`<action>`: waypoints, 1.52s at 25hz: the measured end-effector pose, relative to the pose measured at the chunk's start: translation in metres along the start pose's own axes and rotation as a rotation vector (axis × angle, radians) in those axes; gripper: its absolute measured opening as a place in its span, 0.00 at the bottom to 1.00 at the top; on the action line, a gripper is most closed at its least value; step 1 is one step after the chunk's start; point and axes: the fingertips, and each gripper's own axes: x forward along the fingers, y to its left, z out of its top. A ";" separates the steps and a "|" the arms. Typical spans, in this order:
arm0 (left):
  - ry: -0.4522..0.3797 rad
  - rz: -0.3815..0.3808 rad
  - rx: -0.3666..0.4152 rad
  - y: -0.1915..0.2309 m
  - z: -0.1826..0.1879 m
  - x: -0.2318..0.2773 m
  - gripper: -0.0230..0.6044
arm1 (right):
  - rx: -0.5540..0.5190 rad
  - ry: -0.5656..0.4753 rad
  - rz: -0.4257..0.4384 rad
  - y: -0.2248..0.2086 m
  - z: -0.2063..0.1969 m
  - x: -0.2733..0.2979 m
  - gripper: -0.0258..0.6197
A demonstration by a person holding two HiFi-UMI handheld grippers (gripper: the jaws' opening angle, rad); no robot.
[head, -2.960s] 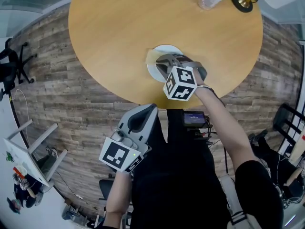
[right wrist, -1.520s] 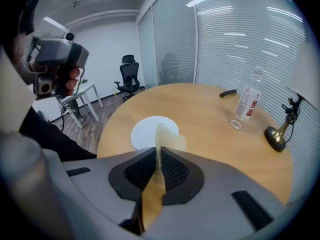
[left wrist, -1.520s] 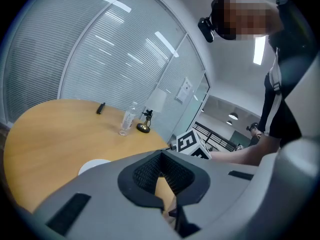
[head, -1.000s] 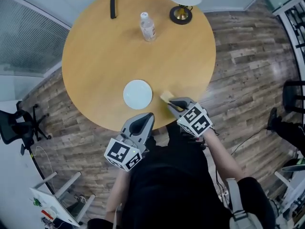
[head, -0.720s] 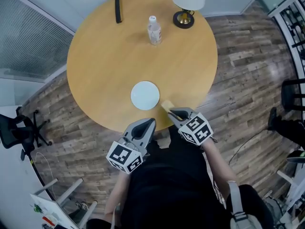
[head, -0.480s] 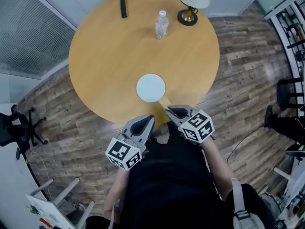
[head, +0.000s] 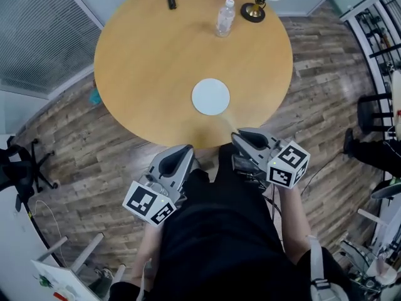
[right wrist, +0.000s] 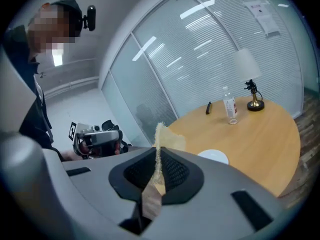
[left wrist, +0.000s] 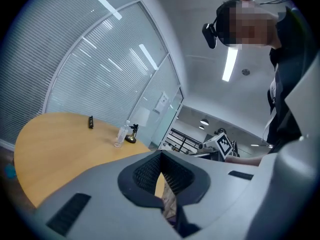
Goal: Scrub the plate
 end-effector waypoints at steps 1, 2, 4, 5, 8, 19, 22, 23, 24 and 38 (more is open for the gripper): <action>-0.001 -0.007 0.001 0.000 0.001 -0.006 0.05 | 0.005 -0.030 0.006 0.008 0.004 -0.004 0.09; 0.002 -0.014 0.007 -0.001 0.001 -0.010 0.05 | 0.009 -0.061 0.013 0.016 0.008 -0.008 0.09; 0.009 -0.025 0.027 -0.003 0.004 -0.016 0.05 | 0.015 -0.123 0.037 0.031 0.018 -0.017 0.09; 0.008 -0.028 0.037 -0.004 0.006 -0.019 0.05 | 0.014 -0.152 0.054 0.038 0.023 -0.022 0.09; -0.018 -0.033 0.057 -0.008 0.018 -0.030 0.05 | -0.006 -0.222 0.104 0.060 0.034 -0.035 0.09; -0.046 -0.093 0.075 -0.038 0.029 -0.032 0.05 | -0.112 -0.288 0.137 0.095 0.047 -0.068 0.08; -0.034 -0.107 0.084 -0.043 0.025 -0.034 0.05 | -0.092 -0.312 0.122 0.095 0.046 -0.071 0.08; -0.032 -0.111 0.082 -0.044 0.024 -0.034 0.05 | -0.085 -0.316 0.121 0.095 0.044 -0.072 0.08; -0.032 -0.114 0.079 -0.045 0.023 -0.034 0.05 | -0.081 -0.318 0.124 0.095 0.043 -0.072 0.08; -0.018 -0.109 0.077 -0.052 0.017 -0.035 0.05 | -0.084 -0.336 0.171 0.107 0.042 -0.074 0.08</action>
